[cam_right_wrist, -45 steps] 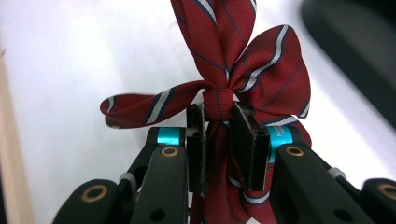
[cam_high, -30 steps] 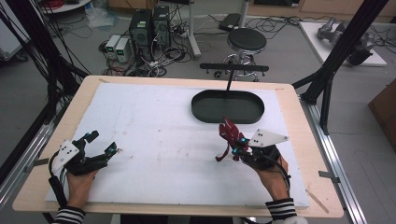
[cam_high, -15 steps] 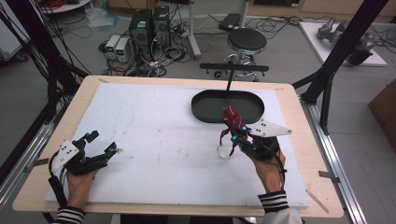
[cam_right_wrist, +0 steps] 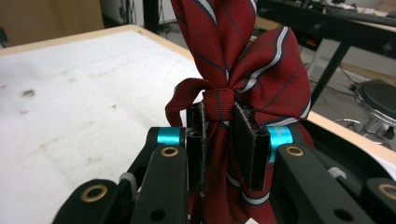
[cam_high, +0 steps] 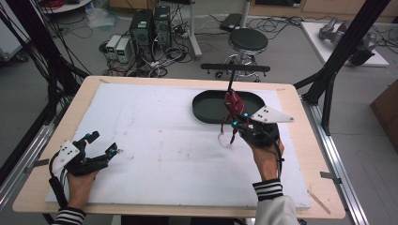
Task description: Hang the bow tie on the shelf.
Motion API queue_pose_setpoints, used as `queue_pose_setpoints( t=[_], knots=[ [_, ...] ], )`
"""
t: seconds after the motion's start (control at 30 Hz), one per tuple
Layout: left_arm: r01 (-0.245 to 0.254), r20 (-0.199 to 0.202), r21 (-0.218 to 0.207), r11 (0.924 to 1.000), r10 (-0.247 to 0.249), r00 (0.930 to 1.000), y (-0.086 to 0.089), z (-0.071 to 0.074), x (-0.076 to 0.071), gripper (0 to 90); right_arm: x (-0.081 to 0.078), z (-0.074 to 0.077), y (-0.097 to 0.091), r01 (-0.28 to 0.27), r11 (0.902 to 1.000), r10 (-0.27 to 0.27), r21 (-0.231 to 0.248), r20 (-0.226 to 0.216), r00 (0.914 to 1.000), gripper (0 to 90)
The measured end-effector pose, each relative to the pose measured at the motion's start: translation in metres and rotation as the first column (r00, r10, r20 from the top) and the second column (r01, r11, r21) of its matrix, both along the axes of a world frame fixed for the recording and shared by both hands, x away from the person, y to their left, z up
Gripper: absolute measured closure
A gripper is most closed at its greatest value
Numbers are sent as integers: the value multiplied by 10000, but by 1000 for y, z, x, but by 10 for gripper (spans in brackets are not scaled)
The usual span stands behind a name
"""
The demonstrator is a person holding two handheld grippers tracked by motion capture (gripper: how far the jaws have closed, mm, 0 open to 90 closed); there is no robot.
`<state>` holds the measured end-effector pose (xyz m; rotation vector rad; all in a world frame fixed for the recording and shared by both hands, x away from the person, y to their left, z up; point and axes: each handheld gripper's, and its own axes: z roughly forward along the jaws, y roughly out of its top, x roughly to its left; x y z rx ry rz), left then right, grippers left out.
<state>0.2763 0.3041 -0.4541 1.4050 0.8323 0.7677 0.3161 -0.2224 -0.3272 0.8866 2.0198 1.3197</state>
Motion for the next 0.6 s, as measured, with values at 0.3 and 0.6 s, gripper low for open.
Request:
queue_pose_setpoints(
  t=[0.3, 0.6],
  knots=[
    [-6, -36, -49, 10000, 6, 10000, 0, 0, 0, 145, 17, 14, 0, 459, 9988, -463, 140, 330, 9984, 755],
    [19, -47, -35, 10000, -19, 10000, 1, 0, 0, 145, 40, 25, -4, 1107, 9938, -1108, 33, 548, 9923, 755]
  ],
)
